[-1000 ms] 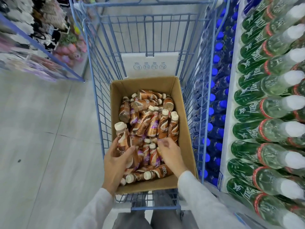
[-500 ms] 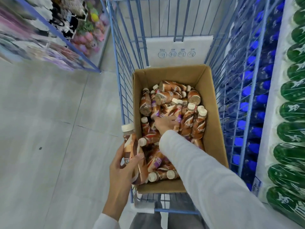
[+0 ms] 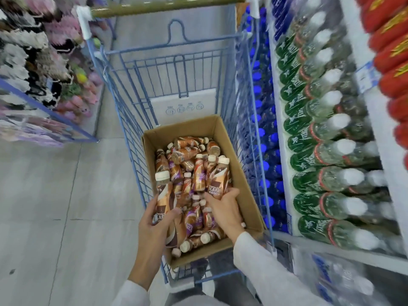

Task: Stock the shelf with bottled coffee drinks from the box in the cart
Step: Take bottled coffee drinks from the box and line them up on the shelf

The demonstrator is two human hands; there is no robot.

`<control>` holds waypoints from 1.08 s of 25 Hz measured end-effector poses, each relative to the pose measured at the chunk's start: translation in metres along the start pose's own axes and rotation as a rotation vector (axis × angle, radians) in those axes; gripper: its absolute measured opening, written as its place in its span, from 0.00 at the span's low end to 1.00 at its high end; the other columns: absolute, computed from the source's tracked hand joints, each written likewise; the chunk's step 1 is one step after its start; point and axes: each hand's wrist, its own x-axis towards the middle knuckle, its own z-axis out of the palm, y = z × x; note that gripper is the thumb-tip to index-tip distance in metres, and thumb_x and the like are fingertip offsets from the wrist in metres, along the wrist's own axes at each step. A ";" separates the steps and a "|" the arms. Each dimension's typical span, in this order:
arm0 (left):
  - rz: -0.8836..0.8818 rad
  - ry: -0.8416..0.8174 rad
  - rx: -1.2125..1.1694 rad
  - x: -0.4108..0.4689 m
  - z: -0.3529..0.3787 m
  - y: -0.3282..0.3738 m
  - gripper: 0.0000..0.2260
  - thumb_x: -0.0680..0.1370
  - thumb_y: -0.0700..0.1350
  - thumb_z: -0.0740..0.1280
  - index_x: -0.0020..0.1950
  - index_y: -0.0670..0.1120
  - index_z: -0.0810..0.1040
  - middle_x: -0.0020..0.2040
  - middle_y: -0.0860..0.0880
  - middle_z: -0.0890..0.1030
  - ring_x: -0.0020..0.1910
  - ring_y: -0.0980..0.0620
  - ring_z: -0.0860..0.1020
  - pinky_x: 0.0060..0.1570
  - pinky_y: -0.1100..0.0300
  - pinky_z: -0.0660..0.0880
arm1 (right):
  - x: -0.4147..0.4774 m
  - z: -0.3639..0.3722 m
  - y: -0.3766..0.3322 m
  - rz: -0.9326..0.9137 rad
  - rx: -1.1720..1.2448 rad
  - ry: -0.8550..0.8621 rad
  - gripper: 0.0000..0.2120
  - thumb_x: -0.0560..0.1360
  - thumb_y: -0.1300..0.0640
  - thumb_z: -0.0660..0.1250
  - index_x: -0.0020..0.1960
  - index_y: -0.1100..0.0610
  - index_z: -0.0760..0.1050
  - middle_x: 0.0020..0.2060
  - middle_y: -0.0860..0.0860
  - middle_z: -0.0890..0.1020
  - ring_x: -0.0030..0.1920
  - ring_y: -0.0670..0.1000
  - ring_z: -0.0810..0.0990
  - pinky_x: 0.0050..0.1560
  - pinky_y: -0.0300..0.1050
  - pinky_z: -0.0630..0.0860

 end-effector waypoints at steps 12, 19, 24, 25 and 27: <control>0.250 -0.698 0.224 -0.144 0.183 0.042 0.21 0.68 0.43 0.80 0.53 0.64 0.80 0.43 0.72 0.83 0.40 0.74 0.80 0.35 0.79 0.72 | -0.205 -0.210 0.052 -0.164 0.490 0.569 0.29 0.71 0.50 0.77 0.59 0.38 0.59 0.51 0.38 0.78 0.44 0.31 0.79 0.40 0.27 0.71; 0.316 -1.085 0.237 -0.319 0.236 0.029 0.27 0.56 0.52 0.85 0.51 0.70 0.84 0.49 0.59 0.87 0.46 0.57 0.86 0.44 0.55 0.80 | -0.364 -0.300 0.129 -0.272 0.592 0.865 0.24 0.69 0.48 0.79 0.59 0.40 0.70 0.46 0.39 0.83 0.44 0.39 0.82 0.46 0.38 0.76; 0.374 -1.341 0.232 -0.445 0.263 0.010 0.29 0.58 0.52 0.81 0.59 0.58 0.84 0.51 0.46 0.88 0.48 0.45 0.86 0.52 0.47 0.80 | -0.473 -0.349 0.182 -0.351 0.598 1.065 0.24 0.69 0.45 0.78 0.59 0.38 0.68 0.47 0.36 0.82 0.46 0.39 0.82 0.44 0.34 0.77; 0.390 -1.389 0.225 -0.469 0.270 0.006 0.28 0.58 0.52 0.81 0.58 0.57 0.84 0.50 0.46 0.88 0.46 0.46 0.86 0.51 0.49 0.80 | -0.492 -0.360 0.191 -0.365 0.597 1.120 0.24 0.69 0.45 0.78 0.58 0.38 0.68 0.47 0.36 0.82 0.47 0.39 0.82 0.45 0.35 0.78; 0.411 -1.482 0.198 -0.514 0.285 -0.001 0.26 0.57 0.52 0.81 0.55 0.60 0.85 0.48 0.48 0.88 0.45 0.50 0.86 0.45 0.56 0.82 | -0.524 -0.381 0.206 -0.380 0.594 1.234 0.23 0.69 0.44 0.78 0.57 0.39 0.68 0.46 0.37 0.82 0.45 0.39 0.82 0.43 0.35 0.79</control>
